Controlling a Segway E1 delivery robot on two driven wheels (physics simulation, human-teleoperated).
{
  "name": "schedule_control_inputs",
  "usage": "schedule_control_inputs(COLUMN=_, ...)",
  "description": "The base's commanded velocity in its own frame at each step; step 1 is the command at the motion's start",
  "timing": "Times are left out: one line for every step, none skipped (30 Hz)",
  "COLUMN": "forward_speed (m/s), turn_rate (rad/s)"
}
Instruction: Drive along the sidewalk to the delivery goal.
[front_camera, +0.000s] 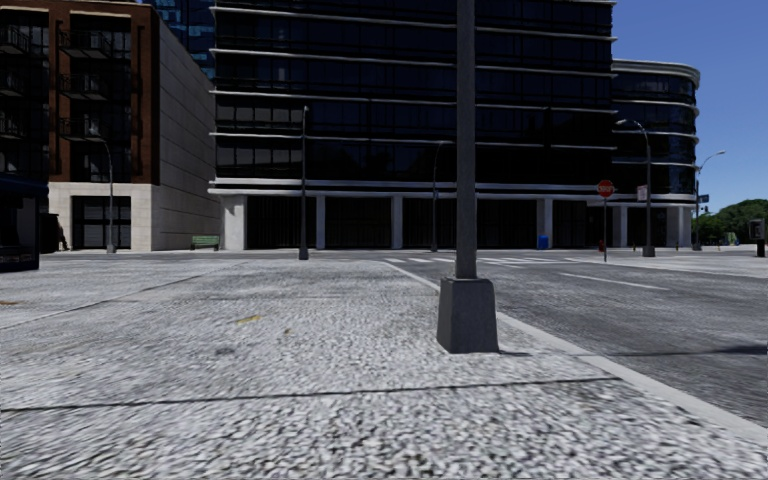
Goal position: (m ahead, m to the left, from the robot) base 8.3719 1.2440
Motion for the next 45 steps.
schedule_control_inputs(forward_speed=2.00, turn_rate=0.24)
schedule_control_inputs(forward_speed=2.00, turn_rate=0.24)
schedule_control_inputs(forward_speed=2.00, turn_rate=0.19)
schedule_control_inputs(forward_speed=2.00, turn_rate=0.06)
schedule_control_inputs(forward_speed=2.00, turn_rate=0.00)
schedule_control_inputs(forward_speed=2.00, turn_rate=0.00)
schedule_control_inputs(forward_speed=2.00, turn_rate=0.00)
schedule_control_inputs(forward_speed=2.00, turn_rate=0.00)
schedule_control_inputs(forward_speed=2.00, turn_rate=0.00)
schedule_control_inputs(forward_speed=2.00, turn_rate=0.00)
schedule_control_inputs(forward_speed=2.00, turn_rate=0.00)
schedule_control_inputs(forward_speed=2.00, turn_rate=0.00)
schedule_control_inputs(forward_speed=2.00, turn_rate=0.05)
schedule_control_inputs(forward_speed=2.00, turn_rate=0.05)
schedule_control_inputs(forward_speed=2.00, turn_rate=0.16)
schedule_control_inputs(forward_speed=2.00, turn_rate=0.22)
schedule_control_inputs(forward_speed=2.00, turn_rate=0.28)
schedule_control_inputs(forward_speed=2.00, turn_rate=0.36)
schedule_control_inputs(forward_speed=2.00, turn_rate=0.36)
schedule_control_inputs(forward_speed=2.00, turn_rate=0.38)
schedule_control_inputs(forward_speed=2.00, turn_rate=0.39)
schedule_control_inputs(forward_speed=2.00, turn_rate=0.39)
schedule_control_inputs(forward_speed=2.00, turn_rate=0.39)
schedule_control_inputs(forward_speed=2.00, turn_rate=0.39)
schedule_control_inputs(forward_speed=2.00, turn_rate=0.39)
schedule_control_inputs(forward_speed=2.00, turn_rate=0.37)
schedule_control_inputs(forward_speed=2.00, turn_rate=0.37)
schedule_control_inputs(forward_speed=2.00, turn_rate=0.34)
schedule_control_inputs(forward_speed=2.00, turn_rate=0.29)
schedule_control_inputs(forward_speed=2.00, turn_rate=0.00)
schedule_control_inputs(forward_speed=2.00, turn_rate=0.00)
schedule_control_inputs(forward_speed=2.00, turn_rate=0.00)
schedule_control_inputs(forward_speed=2.00, turn_rate=0.00)
schedule_control_inputs(forward_speed=2.00, turn_rate=0.00)
schedule_control_inputs(forward_speed=2.00, turn_rate=0.00)
schedule_control_inputs(forward_speed=2.00, turn_rate=0.00)
schedule_control_inputs(forward_speed=2.00, turn_rate=0.00)
schedule_control_inputs(forward_speed=2.00, turn_rate=0.00)
schedule_control_inputs(forward_speed=2.00, turn_rate=0.00)
schedule_control_inputs(forward_speed=2.00, turn_rate=0.00)
schedule_control_inputs(forward_speed=2.00, turn_rate=0.00)
schedule_control_inputs(forward_speed=2.00, turn_rate=0.00)
schedule_control_inputs(forward_speed=2.00, turn_rate=0.00)
schedule_control_inputs(forward_speed=2.00, turn_rate=0.00)
schedule_control_inputs(forward_speed=2.00, turn_rate=0.00)
